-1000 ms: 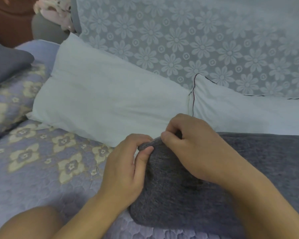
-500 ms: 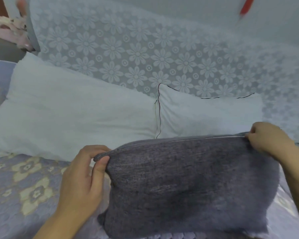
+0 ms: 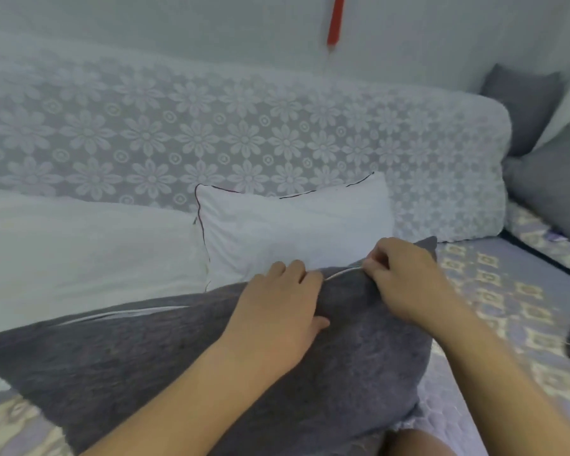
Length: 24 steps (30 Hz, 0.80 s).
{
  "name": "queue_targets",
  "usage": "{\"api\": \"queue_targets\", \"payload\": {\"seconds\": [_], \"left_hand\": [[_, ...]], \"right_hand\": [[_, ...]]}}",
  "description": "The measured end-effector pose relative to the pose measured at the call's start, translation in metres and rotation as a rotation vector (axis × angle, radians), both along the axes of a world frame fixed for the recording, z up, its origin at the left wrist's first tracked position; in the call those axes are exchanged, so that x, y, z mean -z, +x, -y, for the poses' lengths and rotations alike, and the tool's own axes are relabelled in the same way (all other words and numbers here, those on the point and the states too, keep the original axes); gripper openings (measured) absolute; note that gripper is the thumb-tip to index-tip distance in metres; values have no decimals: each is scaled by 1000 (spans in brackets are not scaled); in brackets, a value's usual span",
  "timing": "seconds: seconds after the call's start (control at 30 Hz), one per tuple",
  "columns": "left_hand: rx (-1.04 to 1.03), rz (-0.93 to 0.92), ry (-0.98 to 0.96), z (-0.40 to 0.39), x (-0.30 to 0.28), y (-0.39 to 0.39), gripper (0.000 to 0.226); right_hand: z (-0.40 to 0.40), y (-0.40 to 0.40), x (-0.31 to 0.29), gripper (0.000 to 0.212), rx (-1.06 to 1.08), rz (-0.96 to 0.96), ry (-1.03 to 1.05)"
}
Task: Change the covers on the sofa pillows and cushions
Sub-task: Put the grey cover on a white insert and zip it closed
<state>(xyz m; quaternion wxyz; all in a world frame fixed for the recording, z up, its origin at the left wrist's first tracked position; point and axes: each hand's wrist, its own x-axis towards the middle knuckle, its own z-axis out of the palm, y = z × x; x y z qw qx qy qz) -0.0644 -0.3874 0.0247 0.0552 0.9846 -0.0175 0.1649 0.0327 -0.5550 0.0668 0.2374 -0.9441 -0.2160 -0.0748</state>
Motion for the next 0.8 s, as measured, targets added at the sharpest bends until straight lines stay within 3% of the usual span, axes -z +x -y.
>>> {"api": "queue_targets", "payload": {"seconds": [0.13, 0.27, 0.47, 0.57, 0.7, 0.8], "left_hand": [[144, 98, 93, 20, 14, -5, 29], [197, 218, 168, 23, 28, -15, 34], [169, 301, 211, 28, 35, -20, 28], [155, 239, 197, 30, 35, -14, 32], [90, 180, 197, 33, 25, -2, 39], [162, 199, 206, 45, 22, -7, 28]], "right_hand": [[20, 2, -1, 21, -65, 25, -31], [28, 15, 3, 28, -102, 72, -235], [68, 81, -25, 35, 222, 122, -448], [77, 100, -28, 31, 316, -42, -417], [59, 92, -19, 22, 242, -24, -156], [50, 82, -15, 63, 195, -147, -92]]}}
